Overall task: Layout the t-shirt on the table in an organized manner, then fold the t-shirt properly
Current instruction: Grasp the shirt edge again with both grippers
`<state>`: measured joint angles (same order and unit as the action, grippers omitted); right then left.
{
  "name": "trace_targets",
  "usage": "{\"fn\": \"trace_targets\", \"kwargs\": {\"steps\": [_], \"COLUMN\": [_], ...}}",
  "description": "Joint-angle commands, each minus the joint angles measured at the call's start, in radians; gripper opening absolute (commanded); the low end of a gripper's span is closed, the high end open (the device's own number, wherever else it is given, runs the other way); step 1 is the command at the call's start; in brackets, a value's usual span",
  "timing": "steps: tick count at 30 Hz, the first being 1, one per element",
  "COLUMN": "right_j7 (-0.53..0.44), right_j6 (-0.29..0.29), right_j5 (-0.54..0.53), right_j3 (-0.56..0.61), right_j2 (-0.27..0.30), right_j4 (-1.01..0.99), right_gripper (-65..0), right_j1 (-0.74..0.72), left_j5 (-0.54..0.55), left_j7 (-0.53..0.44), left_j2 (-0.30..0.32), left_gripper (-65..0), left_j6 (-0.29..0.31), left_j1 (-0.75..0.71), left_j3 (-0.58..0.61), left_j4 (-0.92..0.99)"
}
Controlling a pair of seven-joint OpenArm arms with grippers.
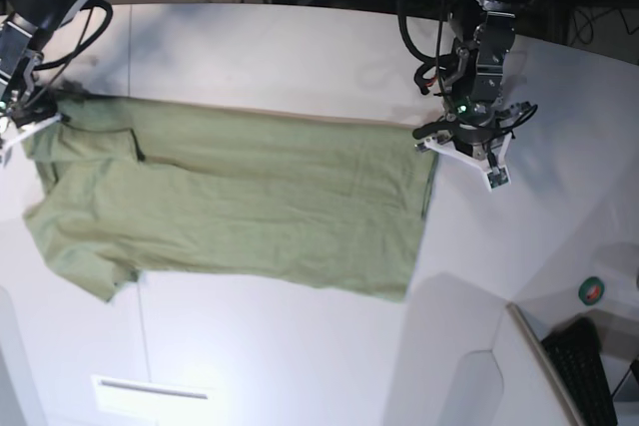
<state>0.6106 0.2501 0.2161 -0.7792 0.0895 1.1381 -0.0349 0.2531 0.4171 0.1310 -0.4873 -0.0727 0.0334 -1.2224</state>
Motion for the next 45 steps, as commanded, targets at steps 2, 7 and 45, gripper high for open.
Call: {"fn": "trace_targets", "kwargs": {"steps": [2,7,45], "right_j7": [-0.004,-0.008,-0.102], "right_j6": [-0.010,-0.004,-0.008], "right_j5": [0.009,0.009,0.006], "right_j3": [-0.004,-0.004,0.309], "right_j2": [0.006,-0.029,0.052], "right_j4": [0.078,0.302,-0.197], "right_gripper": [-65.0,-65.0,-65.0], "right_j1": [0.005,0.049,-0.311], "left_j5": [0.016,0.022,0.018], "left_j7": [0.035,0.036,0.091], "left_j2": [0.000,-0.006,0.028], "left_gripper": [-65.0,-65.0,-65.0], "left_j6": [0.003,0.003,-0.112], "left_j1": [-0.006,-0.051,-0.003], "left_j3": [-0.002,0.009,0.165], "left_j4": [-0.058,-0.282,-0.210]}}
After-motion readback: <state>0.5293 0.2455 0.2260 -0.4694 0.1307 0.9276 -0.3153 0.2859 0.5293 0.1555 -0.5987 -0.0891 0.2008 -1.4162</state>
